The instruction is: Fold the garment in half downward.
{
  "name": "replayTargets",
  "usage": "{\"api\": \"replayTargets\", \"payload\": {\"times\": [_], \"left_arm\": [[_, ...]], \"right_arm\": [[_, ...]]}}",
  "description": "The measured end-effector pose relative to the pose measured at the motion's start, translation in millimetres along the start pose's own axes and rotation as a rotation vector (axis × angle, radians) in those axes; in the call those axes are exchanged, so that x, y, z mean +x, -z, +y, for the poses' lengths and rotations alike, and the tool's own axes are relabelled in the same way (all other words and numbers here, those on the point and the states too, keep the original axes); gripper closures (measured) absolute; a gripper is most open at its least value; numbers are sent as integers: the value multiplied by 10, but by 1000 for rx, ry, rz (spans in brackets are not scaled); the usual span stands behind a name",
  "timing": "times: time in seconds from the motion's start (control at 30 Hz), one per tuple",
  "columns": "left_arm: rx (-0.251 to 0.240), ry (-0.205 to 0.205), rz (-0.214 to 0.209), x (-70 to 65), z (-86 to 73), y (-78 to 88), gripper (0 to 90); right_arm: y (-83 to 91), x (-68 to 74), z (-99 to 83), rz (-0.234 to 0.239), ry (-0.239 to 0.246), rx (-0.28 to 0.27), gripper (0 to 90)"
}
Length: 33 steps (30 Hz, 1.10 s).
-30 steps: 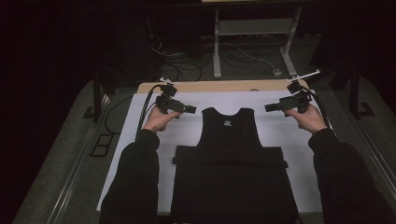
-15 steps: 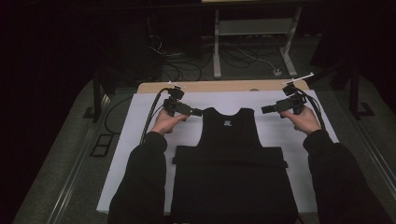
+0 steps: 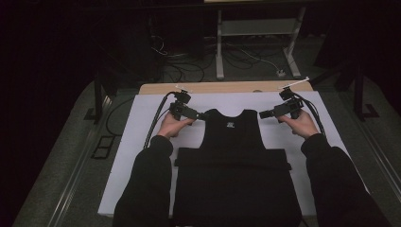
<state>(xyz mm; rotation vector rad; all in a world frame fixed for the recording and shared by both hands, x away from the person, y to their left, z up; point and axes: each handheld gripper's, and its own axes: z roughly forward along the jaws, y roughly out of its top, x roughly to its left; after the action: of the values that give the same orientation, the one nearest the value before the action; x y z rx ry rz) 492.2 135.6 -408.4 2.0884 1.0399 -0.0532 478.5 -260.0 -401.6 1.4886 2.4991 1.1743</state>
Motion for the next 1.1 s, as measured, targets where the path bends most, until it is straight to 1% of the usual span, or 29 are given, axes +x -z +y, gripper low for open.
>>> {"api": "replayTargets", "payload": {"times": [0.03,0.1,0.17,0.2,0.27,0.3,0.37,0.47,0.5,0.57,0.67,0.77,0.9,1.1], "left_arm": [[1,4,1,-4,-4,-15,0],[12,0,5,-10,-11,-43,0],[17,-4,-2,-12,-19,-71,0],[13,4,-7,-23,-27,-92,0],[22,-1,-10,-29,-35,-119,0],[34,-11,-12,-27,-38,-132,0],[42,-12,-11,-37,-45,-162,0],[45,-2,-18,-42,-54,-192,0],[49,-4,-21,-42,-56,-202,0],[57,-3,-24,-46,-62,-219,0],[64,0,-24,-50,-75,-245,0],[67,10,-29,-52,-92,-275,0],[69,6,-34,-54,-109,-307,25],[68,12,-48,-70,-116,-340,63]], "right_arm": [[-17,6,-3,1,1,1,0],[-55,17,-10,6,2,4,0],[-90,29,-17,7,2,11,0],[-108,34,-22,9,4,15,0],[-141,43,-33,13,5,19,0],[-157,50,-38,13,2,20,0],[-188,57,-52,16,5,24,0],[-232,70,-72,14,7,30,0],[-244,73,-78,15,6,31,1],[-260,74,-90,21,2,32,36],[-286,70,-119,36,-6,26,61],[-316,66,-151,45,-9,39,89],[-355,69,-177,49,-8,53,131],[-397,110,-184,49,10,57,145]]}}
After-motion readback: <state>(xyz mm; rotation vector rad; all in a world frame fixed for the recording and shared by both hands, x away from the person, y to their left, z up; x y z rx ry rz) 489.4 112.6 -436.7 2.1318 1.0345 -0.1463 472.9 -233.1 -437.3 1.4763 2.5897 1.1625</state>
